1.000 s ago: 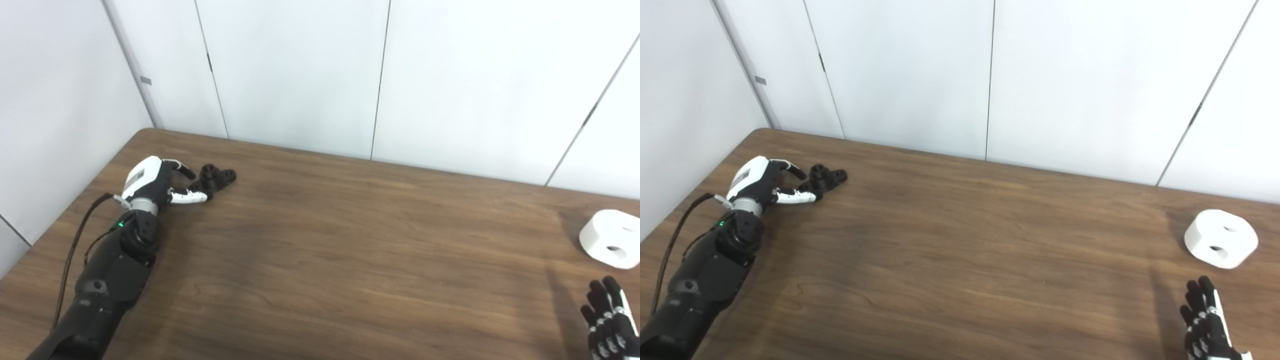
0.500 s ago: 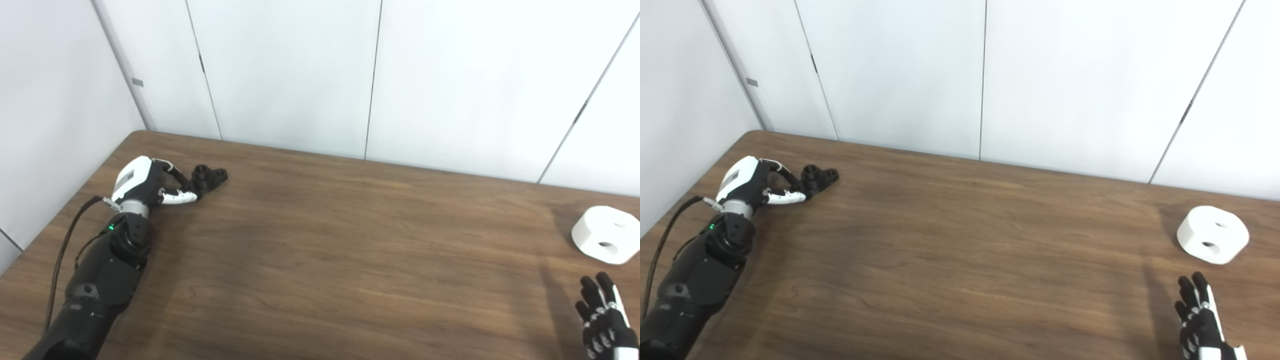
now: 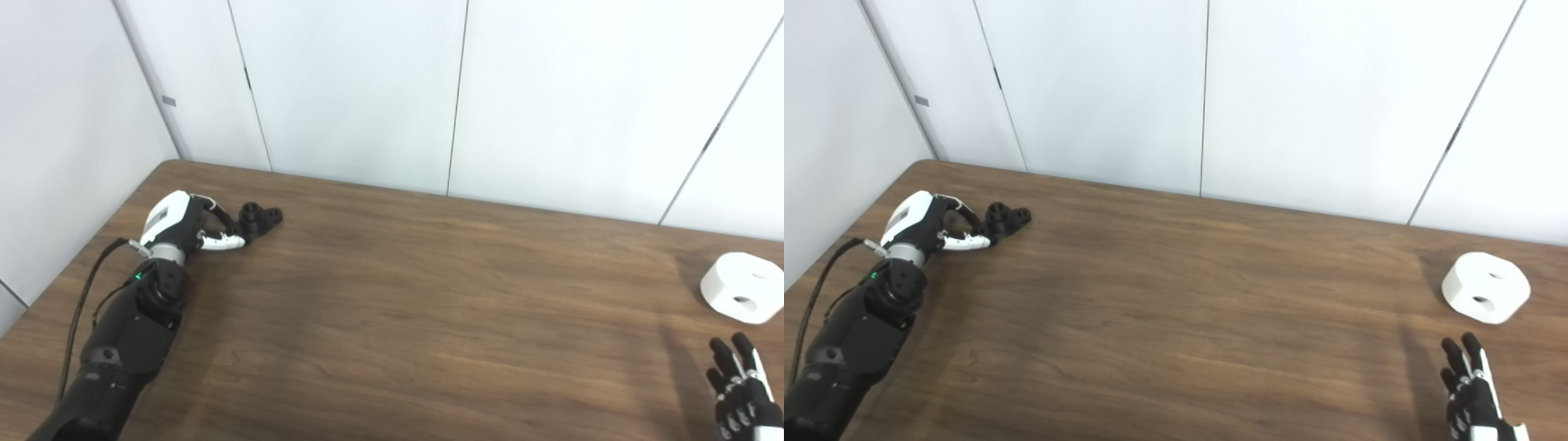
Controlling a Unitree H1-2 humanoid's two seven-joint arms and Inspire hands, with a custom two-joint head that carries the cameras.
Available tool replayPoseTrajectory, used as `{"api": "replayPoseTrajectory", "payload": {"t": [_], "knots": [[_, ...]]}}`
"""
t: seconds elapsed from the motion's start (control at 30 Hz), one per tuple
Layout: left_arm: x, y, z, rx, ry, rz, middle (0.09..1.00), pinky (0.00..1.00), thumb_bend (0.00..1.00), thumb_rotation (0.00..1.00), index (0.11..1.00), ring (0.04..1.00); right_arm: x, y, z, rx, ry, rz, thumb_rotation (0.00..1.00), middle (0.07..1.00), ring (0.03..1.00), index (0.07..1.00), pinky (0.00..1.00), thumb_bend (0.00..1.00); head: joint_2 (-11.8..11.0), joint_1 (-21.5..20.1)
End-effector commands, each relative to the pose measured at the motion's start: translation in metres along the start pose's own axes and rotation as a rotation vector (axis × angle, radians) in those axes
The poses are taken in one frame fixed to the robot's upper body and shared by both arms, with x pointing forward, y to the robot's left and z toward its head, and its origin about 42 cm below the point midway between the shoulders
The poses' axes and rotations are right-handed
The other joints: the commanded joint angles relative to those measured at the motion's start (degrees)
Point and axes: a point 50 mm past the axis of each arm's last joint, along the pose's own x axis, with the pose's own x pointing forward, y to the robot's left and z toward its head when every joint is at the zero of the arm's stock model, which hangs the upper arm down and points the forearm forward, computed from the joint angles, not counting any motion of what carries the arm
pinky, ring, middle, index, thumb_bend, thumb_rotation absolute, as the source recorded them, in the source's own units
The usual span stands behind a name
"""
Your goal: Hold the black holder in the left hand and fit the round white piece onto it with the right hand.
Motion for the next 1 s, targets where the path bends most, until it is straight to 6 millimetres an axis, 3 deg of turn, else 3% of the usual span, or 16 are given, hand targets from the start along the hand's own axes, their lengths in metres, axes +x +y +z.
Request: {"api": "replayPoseTrajectory", "payload": {"t": [0.0, 0.13, 0.27, 0.63, 0.97], "knots": [[0.001, 0.013, 0.008, 0.013, -0.039, -0.007, 0.808, 0.82, 0.52, 0.04, 0.488, 0.893, -0.046, 0.003, -0.028, 0.034, 0.143, -0.027, 1.00, 0.962, 1.000, 0.996, 1.00, 0.61, 0.1, 0.1], [-0.004, 0.014, 0.012, 0.026, -0.054, -0.030, 0.812, 0.82, 0.52, 0.05, 0.489, 0.894, -0.047, 0.004, -0.027, 0.045, 0.146, -0.031, 1.00, 0.958, 1.000, 0.990, 1.00, 0.60, 0.2, 0.0], [-0.012, 0.013, 0.018, 0.040, -0.091, -0.057, 0.821, 0.77, 0.52, 0.05, 0.490, 0.886, -0.047, 0.005, -0.026, 0.040, 0.146, -0.032, 1.00, 0.959, 1.000, 0.987, 1.00, 0.59, 0.6, -0.2], [-0.032, 0.004, 0.026, 0.051, -0.201, -0.090, 0.836, 0.87, 0.52, 0.05, 0.489, 0.931, -0.045, 0.010, -0.027, 0.031, 0.124, -0.033, 1.00, 0.944, 0.978, 0.972, 1.00, 0.61, 1.1, -1.4], [-0.061, -0.023, 0.044, 0.064, -0.307, -0.114, 0.838, 0.83, 0.52, 0.05, 0.489, 0.919, -0.043, 0.014, -0.027, 0.025, 0.124, -0.044, 1.00, 0.937, 0.975, 0.965, 1.00, 0.64, 1.7, -2.3]]}}
